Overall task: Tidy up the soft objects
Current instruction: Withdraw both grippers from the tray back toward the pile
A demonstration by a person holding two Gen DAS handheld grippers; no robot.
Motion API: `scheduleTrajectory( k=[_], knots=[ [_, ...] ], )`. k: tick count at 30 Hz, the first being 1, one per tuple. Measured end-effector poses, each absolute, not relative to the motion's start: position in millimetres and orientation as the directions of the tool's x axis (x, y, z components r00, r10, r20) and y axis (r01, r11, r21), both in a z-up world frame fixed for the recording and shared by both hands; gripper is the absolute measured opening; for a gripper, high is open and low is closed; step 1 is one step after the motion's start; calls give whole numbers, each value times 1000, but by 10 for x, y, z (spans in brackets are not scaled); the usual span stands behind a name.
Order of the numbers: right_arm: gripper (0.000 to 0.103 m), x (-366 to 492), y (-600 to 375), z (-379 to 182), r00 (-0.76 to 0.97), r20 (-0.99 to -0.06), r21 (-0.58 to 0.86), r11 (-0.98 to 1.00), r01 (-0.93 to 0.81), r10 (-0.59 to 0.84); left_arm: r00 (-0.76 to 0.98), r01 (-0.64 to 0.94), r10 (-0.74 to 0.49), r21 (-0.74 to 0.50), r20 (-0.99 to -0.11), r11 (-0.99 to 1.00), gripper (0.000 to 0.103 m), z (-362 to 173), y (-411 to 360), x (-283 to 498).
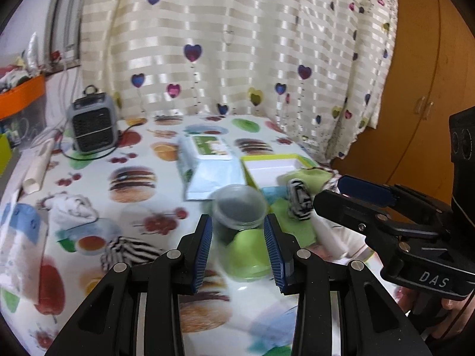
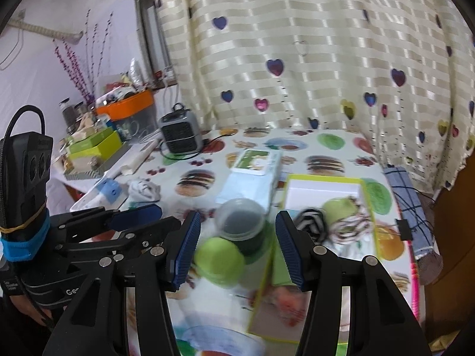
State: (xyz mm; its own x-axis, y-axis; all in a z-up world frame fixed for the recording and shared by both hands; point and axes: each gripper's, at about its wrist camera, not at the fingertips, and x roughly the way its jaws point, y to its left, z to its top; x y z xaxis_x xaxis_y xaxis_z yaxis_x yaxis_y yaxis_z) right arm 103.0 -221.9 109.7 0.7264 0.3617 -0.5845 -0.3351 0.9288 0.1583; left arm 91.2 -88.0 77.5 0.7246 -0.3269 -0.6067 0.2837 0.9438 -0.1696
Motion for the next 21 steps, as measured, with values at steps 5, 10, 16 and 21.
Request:
scheduleTrajectory(
  k=[5,10,16,21],
  knots=[
    [54,1115,-1904,1000,684,-604,158,903,-399,408,736,218,-274,-167,-618,962,35,675,-537,938],
    [54,1204,-1581,879,639,-628,155,876,-457,444,740,145,-222,-171,-635,974,35,564,-170,976],
    [54,1313,-1230,707,580,-663,153,844,-514,473,740,79,-174,-173,-649,982,35,462,199,1013],
    [54,1377,-966,558,532,-693,137,814,-565,486,742,37,-140,-168,-656,985,35,397,463,1075]
  ],
)
